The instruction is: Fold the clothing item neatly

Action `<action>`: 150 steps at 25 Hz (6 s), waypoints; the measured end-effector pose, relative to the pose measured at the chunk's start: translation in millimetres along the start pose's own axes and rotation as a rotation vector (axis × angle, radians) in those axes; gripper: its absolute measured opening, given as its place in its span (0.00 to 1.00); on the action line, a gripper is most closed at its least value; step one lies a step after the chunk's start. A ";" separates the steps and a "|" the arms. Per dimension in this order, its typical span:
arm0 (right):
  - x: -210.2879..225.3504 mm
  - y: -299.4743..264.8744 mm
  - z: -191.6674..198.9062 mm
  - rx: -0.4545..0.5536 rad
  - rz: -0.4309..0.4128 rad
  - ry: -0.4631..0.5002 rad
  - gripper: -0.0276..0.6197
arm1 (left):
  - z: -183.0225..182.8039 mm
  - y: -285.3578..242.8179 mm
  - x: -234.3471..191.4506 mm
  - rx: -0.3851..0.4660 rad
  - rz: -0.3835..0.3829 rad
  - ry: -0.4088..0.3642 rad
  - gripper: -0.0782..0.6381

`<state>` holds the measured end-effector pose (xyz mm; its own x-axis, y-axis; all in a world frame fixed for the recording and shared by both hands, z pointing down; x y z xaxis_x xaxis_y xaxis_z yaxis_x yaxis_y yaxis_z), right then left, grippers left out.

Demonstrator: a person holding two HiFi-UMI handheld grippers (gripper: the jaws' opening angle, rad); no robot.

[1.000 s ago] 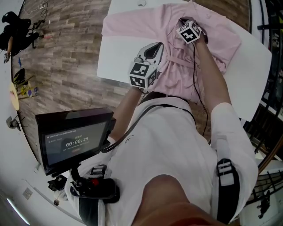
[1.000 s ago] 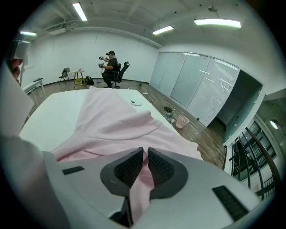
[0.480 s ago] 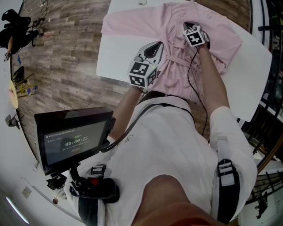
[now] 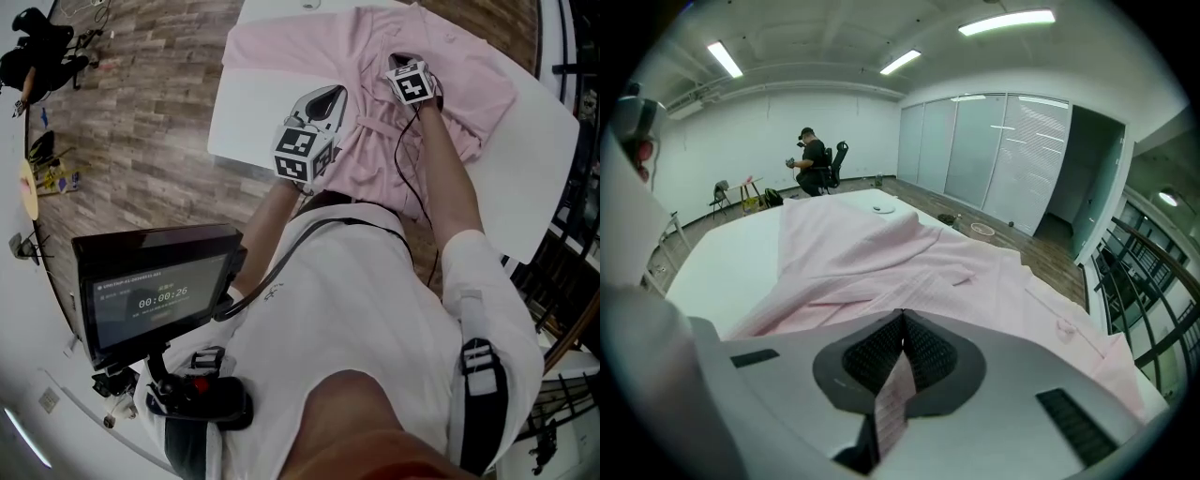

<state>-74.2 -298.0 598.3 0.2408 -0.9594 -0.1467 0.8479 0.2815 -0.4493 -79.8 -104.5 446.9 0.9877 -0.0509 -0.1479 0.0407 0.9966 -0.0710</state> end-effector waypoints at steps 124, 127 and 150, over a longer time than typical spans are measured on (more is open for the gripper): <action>-198.4 30.7 -170.1 0.280 -0.088 -0.175 0.05 | 87.9 46.1 -434.0 -0.343 -0.497 0.124 0.26; -193.2 35.6 -166.7 0.274 -0.086 -0.183 0.05 | 87.1 44.0 -429.6 -0.371 -0.496 0.115 0.26; -186.2 25.5 -162.9 0.317 -0.043 -0.214 0.05 | 58.3 17.6 -404.5 -0.297 -0.393 0.019 0.16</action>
<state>-174.4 -109.5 470.6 0.2661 -0.9615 0.0686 0.9554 0.2536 -0.1511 -469.8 -62.6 563.0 0.9031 -0.4235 -0.0718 0.3622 0.8407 -0.4026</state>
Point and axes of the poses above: the fingertips, and each gripper's own axes: y backward along the fingers, x to its right, z out of its underside, the point moved 2 cm from there along y, backward along the fingers, and after that the axes turned 14 degrees about x, right-handed, at the moved point
